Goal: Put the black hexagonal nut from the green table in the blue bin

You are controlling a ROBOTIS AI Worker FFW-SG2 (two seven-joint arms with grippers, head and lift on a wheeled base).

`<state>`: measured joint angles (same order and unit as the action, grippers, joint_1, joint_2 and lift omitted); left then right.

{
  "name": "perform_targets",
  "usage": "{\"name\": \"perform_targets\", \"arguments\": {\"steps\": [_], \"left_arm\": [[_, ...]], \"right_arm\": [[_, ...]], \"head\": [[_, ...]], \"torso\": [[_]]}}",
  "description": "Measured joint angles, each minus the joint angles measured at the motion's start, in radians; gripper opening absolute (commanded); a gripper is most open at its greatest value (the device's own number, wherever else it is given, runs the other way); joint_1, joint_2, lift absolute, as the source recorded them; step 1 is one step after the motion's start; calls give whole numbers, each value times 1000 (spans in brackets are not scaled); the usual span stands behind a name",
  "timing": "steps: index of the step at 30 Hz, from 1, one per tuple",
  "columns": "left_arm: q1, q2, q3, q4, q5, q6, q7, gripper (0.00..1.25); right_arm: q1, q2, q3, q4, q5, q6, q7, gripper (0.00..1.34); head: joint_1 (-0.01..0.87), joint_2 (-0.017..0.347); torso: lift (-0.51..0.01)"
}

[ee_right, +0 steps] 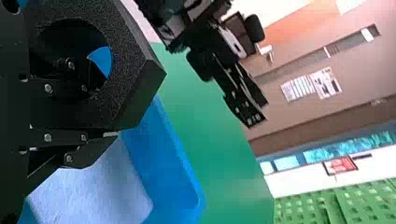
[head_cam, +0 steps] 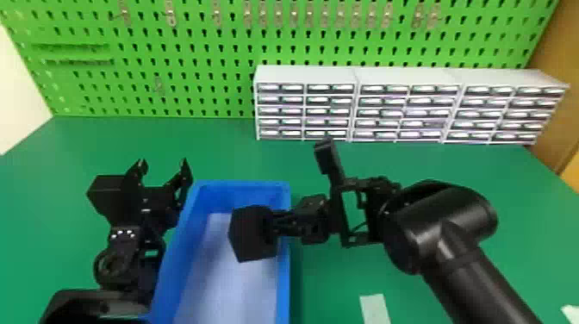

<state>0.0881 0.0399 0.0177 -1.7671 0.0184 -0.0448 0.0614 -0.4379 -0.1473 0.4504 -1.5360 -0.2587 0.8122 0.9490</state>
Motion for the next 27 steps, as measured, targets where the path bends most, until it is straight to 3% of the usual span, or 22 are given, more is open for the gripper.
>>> {"name": "perform_targets", "arguments": {"steps": [14,16,20,23,27], "left_arm": [[-2,0,3,0,-3,-1,0,747],[-2,0,4,0,-4,-1,0,747],[-2,0,4,0,-5,-1,0,747],[-2,0,5,0,-5,-1,0,747],[-2,0,5,0,-5,-2,0,747]], "right_arm": [[-16,-7,77,21,-57,-5,-16,169],[-19,-8,87,22,-61,-5,-17,324],[-26,-9,107,23,-65,6,-18,865],[-28,-10,113,23,-66,16,-18,1069],[-27,-10,108,24,-68,22,-18,1193]], "head": [[657,57],[657,57],[657,57],[657,57],[657,57]], "torso": [[-95],[-95],[-95],[-95],[-95]]}}
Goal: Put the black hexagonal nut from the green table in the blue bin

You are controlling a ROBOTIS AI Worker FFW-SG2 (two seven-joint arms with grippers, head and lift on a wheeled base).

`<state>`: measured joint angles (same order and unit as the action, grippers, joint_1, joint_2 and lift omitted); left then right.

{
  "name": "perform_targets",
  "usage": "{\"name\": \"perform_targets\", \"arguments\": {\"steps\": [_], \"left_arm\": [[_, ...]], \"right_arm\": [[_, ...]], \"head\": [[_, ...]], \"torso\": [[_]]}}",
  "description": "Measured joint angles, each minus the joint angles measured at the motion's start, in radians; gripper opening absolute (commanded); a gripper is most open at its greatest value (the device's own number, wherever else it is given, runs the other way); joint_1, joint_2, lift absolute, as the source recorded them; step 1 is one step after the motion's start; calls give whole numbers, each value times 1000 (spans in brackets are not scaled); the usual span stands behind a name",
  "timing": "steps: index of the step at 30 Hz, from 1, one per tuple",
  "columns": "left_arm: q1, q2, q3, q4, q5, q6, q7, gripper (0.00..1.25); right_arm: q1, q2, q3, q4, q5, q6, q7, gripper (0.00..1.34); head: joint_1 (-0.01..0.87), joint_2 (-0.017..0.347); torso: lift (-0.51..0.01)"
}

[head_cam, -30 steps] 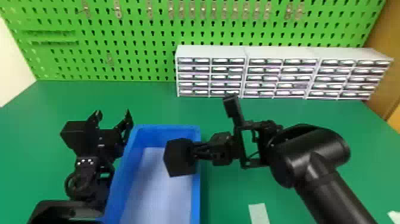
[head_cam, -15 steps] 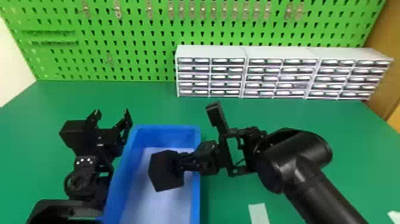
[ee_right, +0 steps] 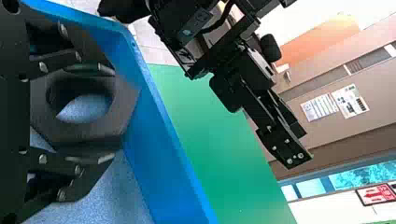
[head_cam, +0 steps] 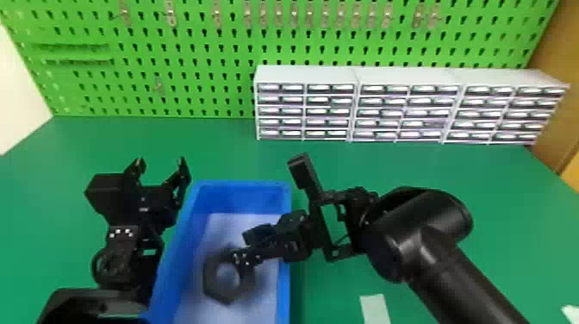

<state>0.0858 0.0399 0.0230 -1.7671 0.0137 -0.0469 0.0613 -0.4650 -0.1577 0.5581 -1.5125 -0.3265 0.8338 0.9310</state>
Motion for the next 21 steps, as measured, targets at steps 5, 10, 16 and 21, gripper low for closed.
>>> {"name": "perform_targets", "arguments": {"steps": [5,10,16,21], "left_arm": [[0,0,0,0,0,-1,0,747],[0,0,0,0,0,-1,0,747],[0,0,0,0,0,-4,0,747],[3,0,3,0,1,-6,0,747]], "right_arm": [[7,0,-24,0,0,1,0,1213],[13,-1,-49,0,1,1,0,1212],[28,-2,-116,-3,18,-3,0,1212],[54,6,-239,-27,74,-17,0,1212]], "head": [[657,57],[657,57],[657,57],[657,57]], "torso": [[-95],[-95],[-95],[-95]]}}
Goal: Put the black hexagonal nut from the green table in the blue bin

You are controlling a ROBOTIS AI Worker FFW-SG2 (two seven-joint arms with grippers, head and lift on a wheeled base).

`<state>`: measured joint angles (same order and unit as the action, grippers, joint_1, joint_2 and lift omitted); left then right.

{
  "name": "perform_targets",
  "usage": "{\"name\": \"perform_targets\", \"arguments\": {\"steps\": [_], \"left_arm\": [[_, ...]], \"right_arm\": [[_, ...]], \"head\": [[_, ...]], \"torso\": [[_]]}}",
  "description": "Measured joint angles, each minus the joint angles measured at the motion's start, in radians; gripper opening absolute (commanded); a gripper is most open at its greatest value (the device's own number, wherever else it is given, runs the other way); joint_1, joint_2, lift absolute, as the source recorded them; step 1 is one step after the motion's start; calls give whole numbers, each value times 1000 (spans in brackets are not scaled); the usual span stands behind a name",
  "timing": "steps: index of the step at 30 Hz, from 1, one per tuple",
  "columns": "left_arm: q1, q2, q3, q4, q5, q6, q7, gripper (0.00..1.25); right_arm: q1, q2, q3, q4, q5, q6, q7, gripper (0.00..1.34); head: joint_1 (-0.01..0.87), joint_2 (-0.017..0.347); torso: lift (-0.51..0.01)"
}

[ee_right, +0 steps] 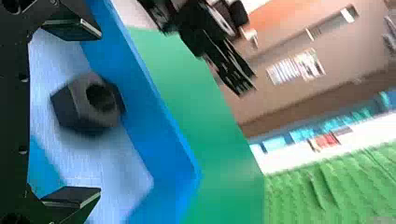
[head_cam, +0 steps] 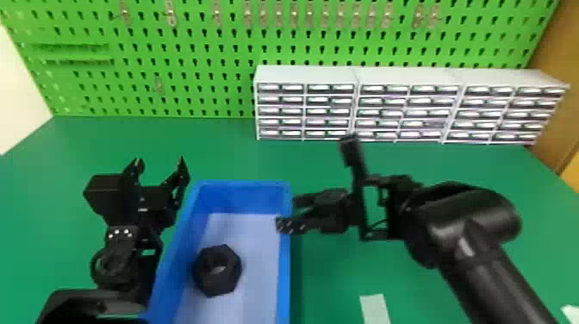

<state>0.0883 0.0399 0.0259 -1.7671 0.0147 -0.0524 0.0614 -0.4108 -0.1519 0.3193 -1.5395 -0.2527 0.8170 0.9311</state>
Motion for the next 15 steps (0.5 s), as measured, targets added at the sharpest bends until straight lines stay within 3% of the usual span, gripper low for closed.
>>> {"name": "perform_targets", "arguments": {"steps": [8,15], "left_arm": [[1,0,-1,0,1,-1,0,747],[2,0,-1,0,1,-1,0,747]], "right_arm": [[38,21,-205,-51,105,-29,-3,1212],[68,34,-320,-87,123,-67,-64,1212]], "head": [[657,57],[657,57]], "torso": [[-95],[-95]]}}
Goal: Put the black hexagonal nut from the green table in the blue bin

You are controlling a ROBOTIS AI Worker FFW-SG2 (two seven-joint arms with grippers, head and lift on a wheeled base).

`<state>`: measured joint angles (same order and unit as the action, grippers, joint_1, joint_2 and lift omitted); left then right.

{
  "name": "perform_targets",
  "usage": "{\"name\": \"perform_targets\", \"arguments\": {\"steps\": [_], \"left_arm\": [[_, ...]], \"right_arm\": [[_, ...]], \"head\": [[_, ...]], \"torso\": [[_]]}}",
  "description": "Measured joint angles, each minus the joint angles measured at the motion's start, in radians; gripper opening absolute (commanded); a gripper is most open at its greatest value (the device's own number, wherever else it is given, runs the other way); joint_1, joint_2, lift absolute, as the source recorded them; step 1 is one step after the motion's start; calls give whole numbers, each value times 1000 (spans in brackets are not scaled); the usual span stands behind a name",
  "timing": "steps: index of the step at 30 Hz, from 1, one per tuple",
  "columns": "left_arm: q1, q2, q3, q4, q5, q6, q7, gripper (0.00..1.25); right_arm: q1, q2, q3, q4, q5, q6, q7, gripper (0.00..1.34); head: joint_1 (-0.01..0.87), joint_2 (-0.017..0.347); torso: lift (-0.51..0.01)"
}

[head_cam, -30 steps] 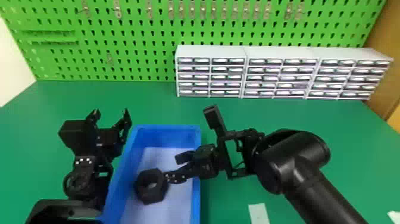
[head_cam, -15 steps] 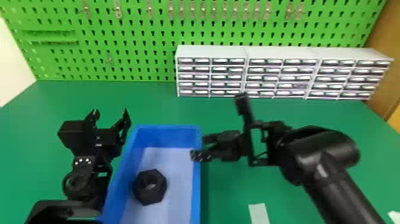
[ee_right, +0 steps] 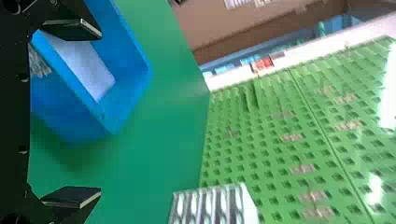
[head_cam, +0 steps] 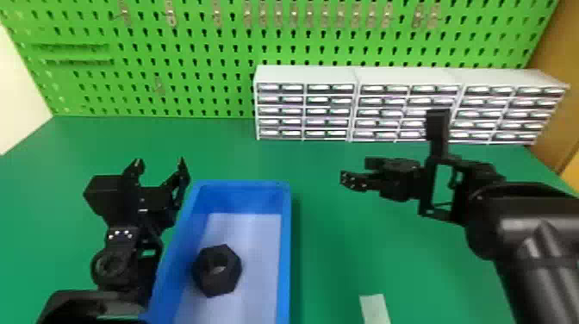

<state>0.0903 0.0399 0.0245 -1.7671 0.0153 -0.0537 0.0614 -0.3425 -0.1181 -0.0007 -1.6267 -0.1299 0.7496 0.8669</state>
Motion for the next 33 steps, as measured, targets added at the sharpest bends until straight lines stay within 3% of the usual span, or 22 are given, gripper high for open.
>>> {"name": "perform_targets", "arguments": {"steps": [4,11,18,23,33], "left_arm": [[1,0,0,0,0,0,0,747],[3,0,2,0,1,0,0,747],[5,0,3,0,1,0,0,747],[5,0,2,0,3,0,0,747],[10,0,2,0,11,0,0,747]], "right_arm": [[20,5,-43,-20,-10,-40,-59,1215],[86,25,-102,-63,-83,-163,-249,1212],[147,41,-151,-77,-123,-271,-361,1212],[195,60,-192,-101,-114,-348,-452,1212],[278,107,-246,-124,-40,-490,-569,1209]], "head": [[657,57],[657,57],[657,57],[657,57],[657,57]], "torso": [[-95],[-95],[-95],[-95],[-95]]}}
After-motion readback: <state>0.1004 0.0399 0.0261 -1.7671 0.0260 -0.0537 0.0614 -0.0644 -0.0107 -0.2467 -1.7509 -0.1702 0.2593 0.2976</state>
